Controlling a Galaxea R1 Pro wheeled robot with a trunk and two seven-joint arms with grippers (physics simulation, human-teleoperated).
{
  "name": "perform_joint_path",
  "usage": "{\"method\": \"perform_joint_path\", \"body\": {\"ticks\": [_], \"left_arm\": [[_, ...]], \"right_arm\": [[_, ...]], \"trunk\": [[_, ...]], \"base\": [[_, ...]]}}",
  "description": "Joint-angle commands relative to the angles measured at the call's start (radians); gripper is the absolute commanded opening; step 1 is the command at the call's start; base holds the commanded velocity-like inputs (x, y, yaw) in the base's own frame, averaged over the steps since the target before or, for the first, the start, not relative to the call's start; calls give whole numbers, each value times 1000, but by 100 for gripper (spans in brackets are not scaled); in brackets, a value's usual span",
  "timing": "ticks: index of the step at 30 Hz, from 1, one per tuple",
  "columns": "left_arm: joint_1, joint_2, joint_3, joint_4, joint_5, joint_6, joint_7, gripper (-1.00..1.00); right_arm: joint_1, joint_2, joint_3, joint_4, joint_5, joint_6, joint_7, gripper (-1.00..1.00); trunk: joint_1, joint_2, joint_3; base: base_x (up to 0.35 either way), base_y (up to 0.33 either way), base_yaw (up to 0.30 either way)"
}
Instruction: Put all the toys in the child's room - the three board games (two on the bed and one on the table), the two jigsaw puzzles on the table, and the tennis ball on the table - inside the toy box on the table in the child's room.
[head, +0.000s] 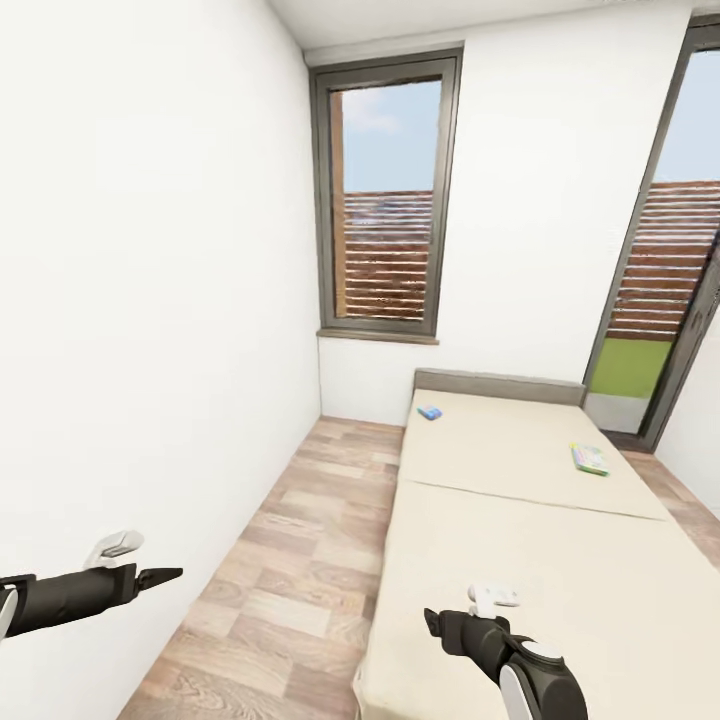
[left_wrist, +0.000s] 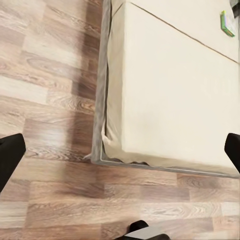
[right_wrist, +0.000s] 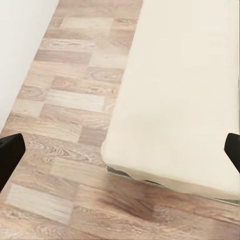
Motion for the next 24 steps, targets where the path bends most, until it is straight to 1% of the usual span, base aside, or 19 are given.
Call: {"method": "perform_joint_path", "body": {"ticks": [1, 24], "left_arm": [[0, 0, 1, 0, -1, 8, -4, 100], [0, 0, 1, 0, -1, 8, -4, 100]], "right_arm": [[-1, 0, 0, -1, -7, 4, -3, 100], [-1, 0, 0, -1, -7, 4, -3, 100]], "trunk": [[1, -1, 0], [1, -1, -1]], "base": [[205, 159, -273], [211, 162, -277]]}}
